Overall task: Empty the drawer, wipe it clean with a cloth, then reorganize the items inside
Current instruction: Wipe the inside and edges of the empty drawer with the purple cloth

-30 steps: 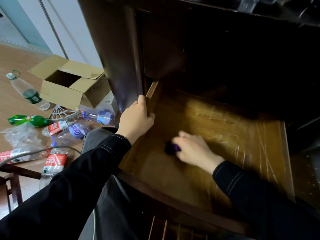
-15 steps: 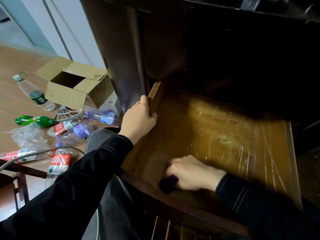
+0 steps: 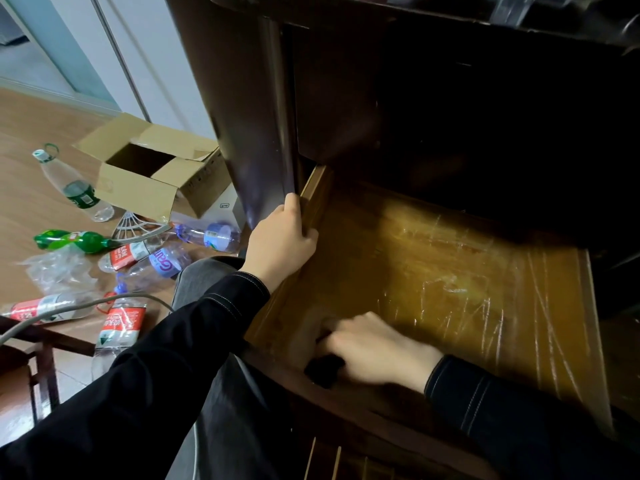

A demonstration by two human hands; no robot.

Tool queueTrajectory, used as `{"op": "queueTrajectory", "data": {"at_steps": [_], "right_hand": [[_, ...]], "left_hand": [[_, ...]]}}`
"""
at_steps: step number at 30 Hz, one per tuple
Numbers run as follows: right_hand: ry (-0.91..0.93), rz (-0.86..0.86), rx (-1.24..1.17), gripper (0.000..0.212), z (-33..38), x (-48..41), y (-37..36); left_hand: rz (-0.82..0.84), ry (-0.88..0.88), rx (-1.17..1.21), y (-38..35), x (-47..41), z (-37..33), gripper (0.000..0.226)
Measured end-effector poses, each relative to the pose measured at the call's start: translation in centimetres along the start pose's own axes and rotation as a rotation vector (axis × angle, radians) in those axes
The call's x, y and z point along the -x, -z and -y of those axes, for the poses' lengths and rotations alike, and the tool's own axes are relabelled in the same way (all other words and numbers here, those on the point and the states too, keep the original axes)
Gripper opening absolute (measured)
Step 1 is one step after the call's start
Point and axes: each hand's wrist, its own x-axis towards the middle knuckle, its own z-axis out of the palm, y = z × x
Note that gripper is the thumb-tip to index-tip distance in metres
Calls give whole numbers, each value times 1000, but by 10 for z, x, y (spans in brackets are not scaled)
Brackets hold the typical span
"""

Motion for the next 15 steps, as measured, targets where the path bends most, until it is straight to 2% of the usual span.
{"op": "queueTrajectory", "data": {"at_steps": [2, 5, 8, 11, 13, 15], "right_hand": [[-82, -98, 11, 37, -11, -11, 9], [-71, -199, 49, 38, -13, -25, 14], [30, -91, -31, 41, 17, -45, 8], [73, -19, 21, 43, 27, -55, 10], [74, -21, -7, 39, 15, -43, 15], [65, 58, 8, 28, 3, -23, 16]], "left_hand": [[1, 2, 3, 1, 0, -1, 27], [9, 8, 4, 2, 0, -3, 29], [9, 12, 1, 4, 0, -5, 28], [23, 31, 7, 5, 1, -5, 28], [28, 34, 12, 5, 1, -4, 28], [39, 29, 10, 6, 1, -4, 28]]}}
